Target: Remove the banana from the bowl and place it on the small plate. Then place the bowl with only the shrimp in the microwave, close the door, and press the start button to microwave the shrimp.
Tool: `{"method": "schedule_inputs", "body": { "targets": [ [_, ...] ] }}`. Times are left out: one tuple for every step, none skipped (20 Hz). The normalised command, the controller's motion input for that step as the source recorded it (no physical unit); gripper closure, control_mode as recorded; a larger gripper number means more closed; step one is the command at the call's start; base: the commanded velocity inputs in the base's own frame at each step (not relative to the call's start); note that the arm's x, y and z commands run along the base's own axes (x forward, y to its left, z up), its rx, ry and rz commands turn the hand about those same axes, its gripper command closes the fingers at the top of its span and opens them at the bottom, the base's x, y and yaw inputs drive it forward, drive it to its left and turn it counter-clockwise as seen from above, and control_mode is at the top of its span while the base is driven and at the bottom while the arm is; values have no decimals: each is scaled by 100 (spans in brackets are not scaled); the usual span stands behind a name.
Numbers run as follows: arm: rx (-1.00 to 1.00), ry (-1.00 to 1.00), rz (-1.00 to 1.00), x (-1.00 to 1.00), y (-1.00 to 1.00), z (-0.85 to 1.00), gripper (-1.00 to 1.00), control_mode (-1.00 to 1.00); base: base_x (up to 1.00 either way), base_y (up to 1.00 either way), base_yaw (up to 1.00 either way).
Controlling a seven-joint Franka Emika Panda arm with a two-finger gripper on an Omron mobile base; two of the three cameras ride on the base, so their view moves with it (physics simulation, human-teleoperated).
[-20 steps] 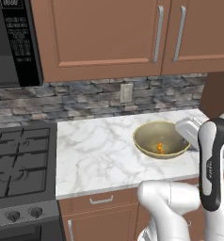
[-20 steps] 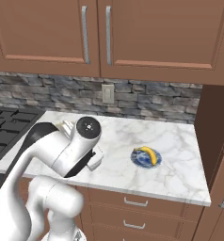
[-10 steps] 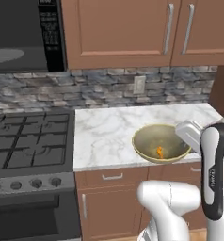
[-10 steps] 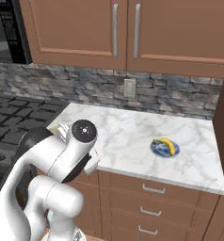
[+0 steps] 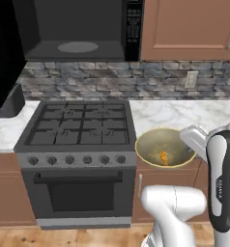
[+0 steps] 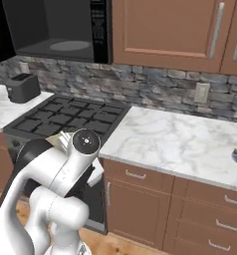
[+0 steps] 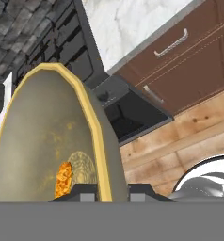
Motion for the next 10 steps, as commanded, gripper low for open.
{"method": "schedule_inputs", "body": {
  "targets": [
    [0, 0, 0, 0, 0, 0, 100, 100, 74, 100, 9],
    [0, 0, 0, 0, 0, 0, 100, 100, 72, 100, 5],
    [0, 0, 0, 0, 0, 0, 100, 100, 77, 100, 3],
    [0, 0, 0, 0, 0, 0, 100, 100, 68, 97, 0],
    [0, 0, 0, 0, 0, 0, 100, 100, 65, 72, 0],
    [0, 0, 0, 0, 0, 0, 100, 100, 53, 64, 0],
    [0, 0, 0, 0, 0, 0, 100, 100, 48, 49, -6],
    [0, 0, 0, 0, 0, 0, 100, 100, 51, 41, -14],
    [0, 0, 0, 0, 0, 0, 100, 100, 46, 39, -18],
    [0, 0, 0, 0, 0, 0, 100, 100, 42, 39, -19]
  ]
}}
